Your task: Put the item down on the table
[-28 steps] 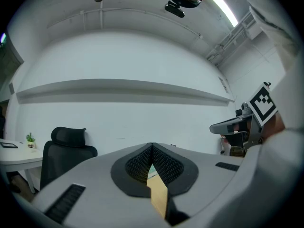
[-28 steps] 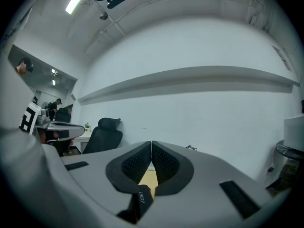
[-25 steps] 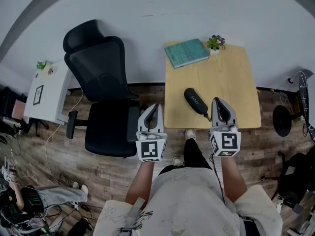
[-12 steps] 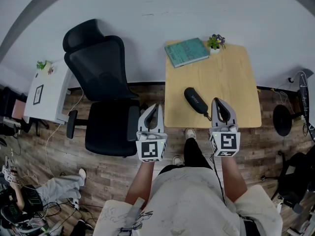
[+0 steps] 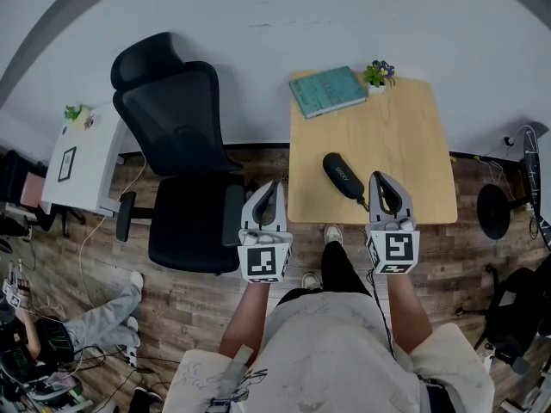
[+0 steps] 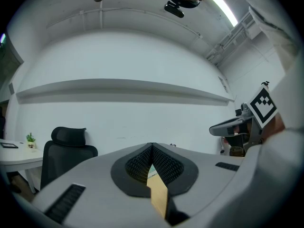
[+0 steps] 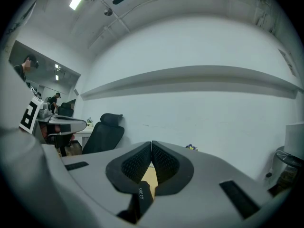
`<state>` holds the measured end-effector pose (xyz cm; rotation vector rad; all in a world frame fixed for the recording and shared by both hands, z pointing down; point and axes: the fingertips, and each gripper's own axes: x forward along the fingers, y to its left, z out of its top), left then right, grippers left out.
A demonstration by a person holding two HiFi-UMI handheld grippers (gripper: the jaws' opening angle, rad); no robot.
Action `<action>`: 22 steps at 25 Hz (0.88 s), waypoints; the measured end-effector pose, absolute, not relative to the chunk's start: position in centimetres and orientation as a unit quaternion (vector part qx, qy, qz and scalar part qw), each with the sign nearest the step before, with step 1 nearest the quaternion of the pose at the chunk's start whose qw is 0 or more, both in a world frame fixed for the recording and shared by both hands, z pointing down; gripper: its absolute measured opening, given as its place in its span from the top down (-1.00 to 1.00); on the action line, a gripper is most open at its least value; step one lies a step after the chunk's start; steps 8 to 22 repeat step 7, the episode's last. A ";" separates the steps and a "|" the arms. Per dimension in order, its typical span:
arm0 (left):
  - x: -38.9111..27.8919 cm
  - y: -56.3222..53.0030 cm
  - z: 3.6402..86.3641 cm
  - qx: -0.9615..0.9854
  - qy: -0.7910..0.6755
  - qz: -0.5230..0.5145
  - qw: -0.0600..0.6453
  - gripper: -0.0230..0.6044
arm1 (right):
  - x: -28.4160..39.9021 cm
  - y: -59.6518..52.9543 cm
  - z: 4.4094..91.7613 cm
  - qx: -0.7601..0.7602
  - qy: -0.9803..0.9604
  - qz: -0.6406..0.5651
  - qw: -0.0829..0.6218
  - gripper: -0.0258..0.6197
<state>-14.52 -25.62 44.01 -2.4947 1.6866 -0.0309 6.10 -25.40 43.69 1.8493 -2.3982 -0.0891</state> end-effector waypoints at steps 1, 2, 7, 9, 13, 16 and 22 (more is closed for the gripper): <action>-14.5 -25.6 44.0 -0.827 0.559 -0.011 0.065 0.91 | 6.1 -25.4 43.7 0.609 -0.791 -0.029 0.056 0.86; -14.5 -25.6 44.0 -0.827 0.559 -0.012 0.064 0.91 | 6.0 -25.4 43.7 0.608 -0.791 -0.028 0.057 0.86; -14.6 -25.6 43.9 -0.827 0.558 -0.012 0.066 0.91 | 5.6 -25.3 43.9 0.601 -0.796 -0.029 0.065 0.86; -14.6 -25.6 43.9 -0.827 0.558 -0.012 0.066 0.91 | 5.6 -25.3 43.9 0.601 -0.796 -0.029 0.065 0.86; -14.6 -25.6 43.9 -0.827 0.558 -0.012 0.066 0.91 | 5.6 -25.3 43.9 0.601 -0.796 -0.029 0.065 0.86; -14.6 -25.6 43.9 -0.827 0.558 -0.012 0.066 0.91 | 5.6 -25.3 43.9 0.601 -0.796 -0.029 0.065 0.86; -14.6 -25.6 43.9 -0.827 0.558 -0.012 0.066 0.91 | 5.6 -25.3 43.9 0.601 -0.796 -0.029 0.065 0.86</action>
